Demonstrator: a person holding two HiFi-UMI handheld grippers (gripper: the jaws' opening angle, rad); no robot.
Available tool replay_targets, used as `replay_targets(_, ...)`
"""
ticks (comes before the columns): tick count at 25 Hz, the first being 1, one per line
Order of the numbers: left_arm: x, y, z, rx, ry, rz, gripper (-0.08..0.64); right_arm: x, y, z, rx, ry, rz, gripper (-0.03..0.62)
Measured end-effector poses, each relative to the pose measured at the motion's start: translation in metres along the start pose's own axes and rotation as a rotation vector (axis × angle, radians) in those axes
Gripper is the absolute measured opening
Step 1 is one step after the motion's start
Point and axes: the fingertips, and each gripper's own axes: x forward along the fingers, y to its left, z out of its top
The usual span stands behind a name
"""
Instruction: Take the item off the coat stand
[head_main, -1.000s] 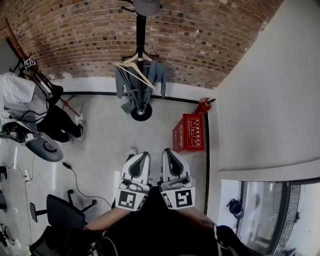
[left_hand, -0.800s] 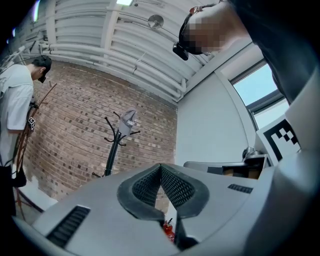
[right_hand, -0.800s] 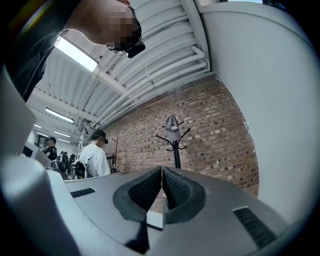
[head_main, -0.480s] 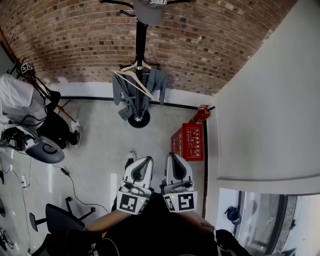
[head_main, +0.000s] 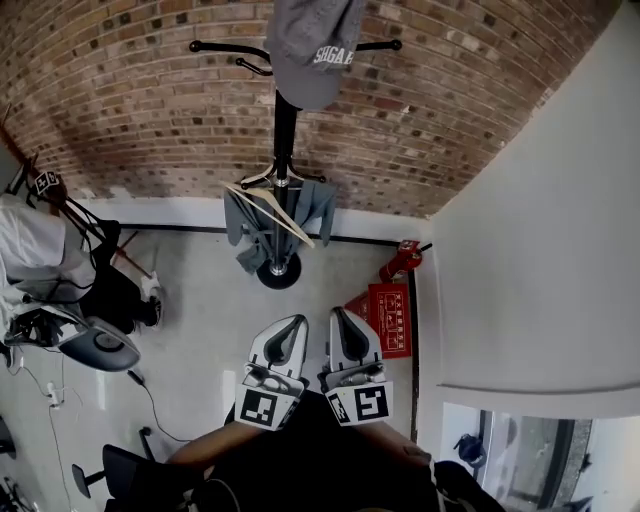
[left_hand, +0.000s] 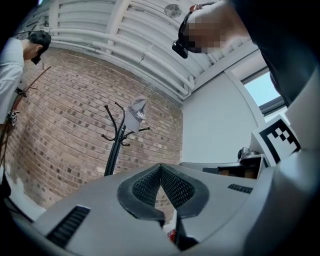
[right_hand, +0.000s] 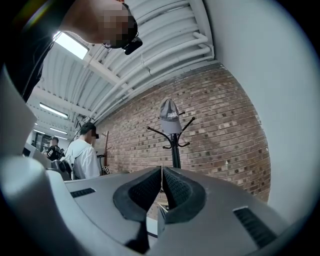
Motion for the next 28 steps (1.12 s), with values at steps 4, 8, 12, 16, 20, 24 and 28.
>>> replay_targets(4, 0.027, 0.033, 0.001, 0.005, 0.032, -0.001, 0.017, 0.042, -0.004, 0.004, 0.008, -0.012, -0.026, 0.018)
replay_targets(8, 0.049, 0.061, -0.002, 0.019, 0.051, -0.022, 0.017, 0.081, -0.009, 0.003, 0.019, 0.004, -0.013, 0.018)
replay_targets(12, 0.07, 0.086, 0.004, 0.0, 0.031, -0.015, 0.017, 0.112, -0.02, 0.012, 0.015, -0.019, -0.038, 0.018)
replay_targets(16, 0.085, 0.101, 0.006, 0.016, 0.045, -0.038, 0.017, 0.137, -0.026, 0.015, 0.018, -0.031, -0.061, 0.018)
replay_targets(20, 0.105, 0.105, 0.003, -0.015, 0.044, -0.024, 0.017, 0.153, -0.031, 0.016, 0.029, -0.008, -0.02, 0.019)
replay_targets(24, 0.125, 0.107, 0.007, -0.019, 0.03, 0.019, 0.017, 0.169, -0.04, 0.027, 0.02, -0.002, 0.051, 0.02)
replay_targets(28, 0.144, 0.107, 0.014, 0.013, 0.015, 0.052, 0.017, 0.184, -0.057, 0.054, 0.003, -0.033, 0.104, 0.02)
